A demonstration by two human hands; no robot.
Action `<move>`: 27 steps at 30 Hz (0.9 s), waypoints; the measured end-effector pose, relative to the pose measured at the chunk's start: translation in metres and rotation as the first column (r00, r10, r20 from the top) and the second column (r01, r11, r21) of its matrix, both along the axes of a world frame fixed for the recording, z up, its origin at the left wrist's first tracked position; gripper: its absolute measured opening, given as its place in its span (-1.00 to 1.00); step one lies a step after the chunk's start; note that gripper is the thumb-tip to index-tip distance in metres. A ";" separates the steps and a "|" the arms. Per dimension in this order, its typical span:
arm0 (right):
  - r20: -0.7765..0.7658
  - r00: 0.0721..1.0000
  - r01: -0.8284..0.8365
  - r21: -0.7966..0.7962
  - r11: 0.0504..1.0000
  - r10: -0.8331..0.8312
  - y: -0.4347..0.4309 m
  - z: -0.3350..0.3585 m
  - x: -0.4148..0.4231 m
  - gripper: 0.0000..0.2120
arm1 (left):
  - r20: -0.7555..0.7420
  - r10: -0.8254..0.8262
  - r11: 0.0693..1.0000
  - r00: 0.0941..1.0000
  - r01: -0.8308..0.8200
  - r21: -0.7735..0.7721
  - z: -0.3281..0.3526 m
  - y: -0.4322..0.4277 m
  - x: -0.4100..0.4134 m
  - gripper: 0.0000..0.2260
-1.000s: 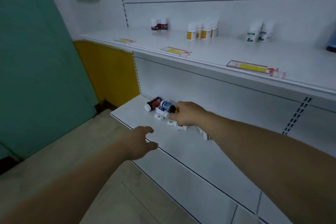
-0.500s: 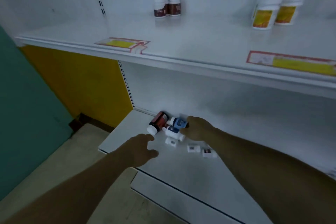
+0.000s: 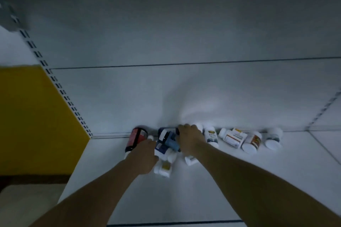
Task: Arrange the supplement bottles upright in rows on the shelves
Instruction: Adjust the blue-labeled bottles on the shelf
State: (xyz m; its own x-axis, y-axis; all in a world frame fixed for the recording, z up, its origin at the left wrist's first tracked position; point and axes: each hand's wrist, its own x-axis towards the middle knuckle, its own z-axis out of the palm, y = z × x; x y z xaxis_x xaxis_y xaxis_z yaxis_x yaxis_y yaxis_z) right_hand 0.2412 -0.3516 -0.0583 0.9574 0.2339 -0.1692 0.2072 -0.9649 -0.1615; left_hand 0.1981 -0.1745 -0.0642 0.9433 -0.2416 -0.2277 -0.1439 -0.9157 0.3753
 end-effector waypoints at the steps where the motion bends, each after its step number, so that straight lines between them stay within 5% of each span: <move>1: -0.010 1.000 -0.003 0.005 1.000 0.003 -0.004 -0.004 -0.002 -0.56 | 0.024 -0.039 0.999 0.999 0.039 0.031 -0.004 -0.004 0.006 -0.70; 8: -0.032 0.997 0.065 0.054 0.996 -0.064 -0.020 -0.033 -0.012 -0.45 | 0.025 -0.199 0.973 0.980 0.195 0.126 -0.023 -0.011 0.033 -0.58; 12: 0.039 0.978 0.187 0.276 0.943 -0.206 -0.031 -0.011 -0.017 -0.58 | 0.034 -0.303 0.869 0.953 0.261 0.420 -0.031 -0.004 0.034 -0.39; 14: -0.028 0.947 0.293 0.482 0.826 -0.320 -0.040 0.011 -0.025 -0.67 | 0.104 -0.196 0.950 0.975 0.163 0.267 -0.030 -0.008 0.029 -0.49; 16: -0.199 0.903 0.398 0.722 0.566 -0.381 -0.046 0.035 -0.041 -0.73 | 0.061 0.090 0.981 0.994 -0.078 -0.175 -0.012 -0.017 0.015 -0.63; 19: -0.445 0.824 0.516 0.845 0.140 -0.352 -0.048 0.071 -0.088 -0.71 | -0.192 0.318 0.654 0.928 -0.361 -0.664 0.035 -0.028 -0.020 -0.71; 22: -0.555 0.783 0.529 0.832 -0.169 -0.281 -0.048 0.104 -0.148 -0.65 | -0.479 0.107 0.223 0.872 -0.490 -0.843 0.094 -0.036 -0.069 -0.57; 24: -0.542 0.793 0.481 0.837 -0.261 -0.278 -0.050 0.129 -0.190 -0.54 | -0.525 -0.088 0.110 0.847 -0.515 -0.850 0.132 -0.042 -0.102 -0.52; 27: -0.472 0.825 0.364 0.865 -0.345 -0.311 -0.057 0.171 -0.245 -0.47 | -0.506 -0.264 0.083 0.821 -0.503 -0.860 0.184 -0.057 -0.146 -0.52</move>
